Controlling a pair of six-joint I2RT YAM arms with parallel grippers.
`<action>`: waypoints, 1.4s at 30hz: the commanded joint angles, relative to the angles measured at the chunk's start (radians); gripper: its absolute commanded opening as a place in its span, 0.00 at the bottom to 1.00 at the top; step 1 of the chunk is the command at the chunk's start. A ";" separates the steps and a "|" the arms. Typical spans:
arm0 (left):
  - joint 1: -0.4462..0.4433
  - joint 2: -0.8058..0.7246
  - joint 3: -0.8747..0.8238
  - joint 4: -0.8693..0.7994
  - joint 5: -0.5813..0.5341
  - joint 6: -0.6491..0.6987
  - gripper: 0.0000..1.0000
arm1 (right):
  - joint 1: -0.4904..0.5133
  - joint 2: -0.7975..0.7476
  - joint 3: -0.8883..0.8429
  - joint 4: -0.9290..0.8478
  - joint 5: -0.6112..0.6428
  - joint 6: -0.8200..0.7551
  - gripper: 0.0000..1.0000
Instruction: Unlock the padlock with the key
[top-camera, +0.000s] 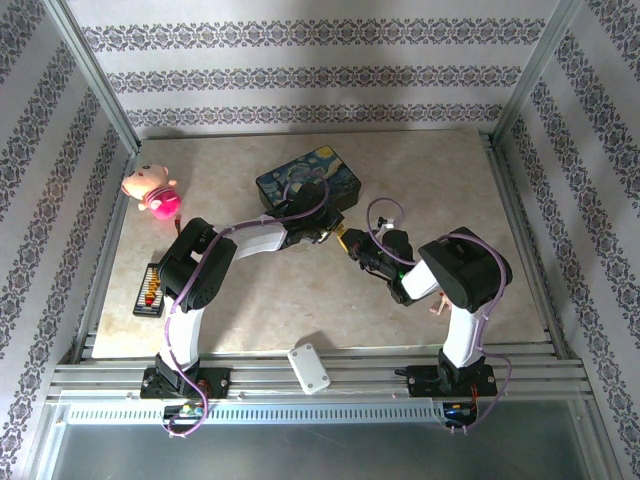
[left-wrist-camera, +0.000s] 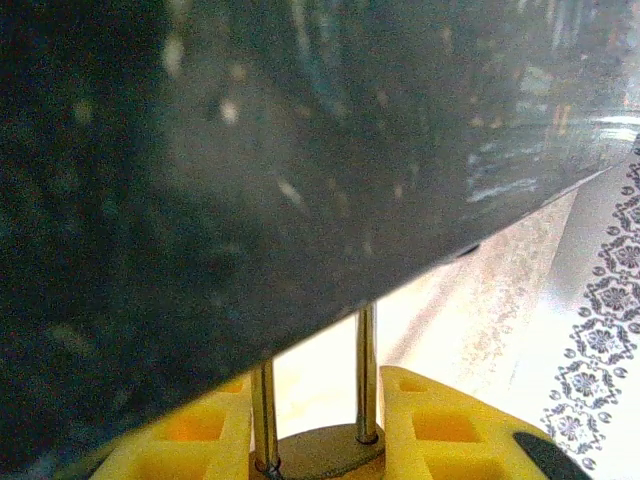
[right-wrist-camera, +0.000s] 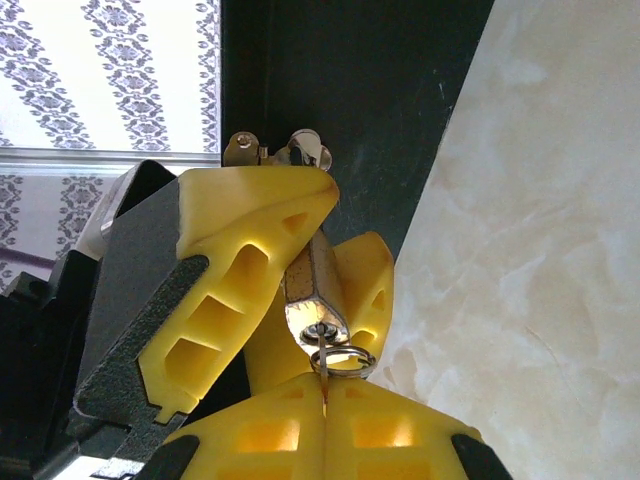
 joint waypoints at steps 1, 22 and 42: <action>-0.033 0.001 -0.004 -0.012 0.119 -0.025 0.08 | -0.014 0.020 0.068 -0.007 -0.001 -0.042 0.00; -0.007 -0.011 -0.038 0.034 0.098 -0.052 0.08 | -0.031 -0.151 -0.025 -0.235 0.025 -0.205 0.44; -0.004 -0.011 -0.037 0.046 0.121 -0.056 0.08 | -0.036 -0.441 0.097 -0.824 0.081 -0.596 0.32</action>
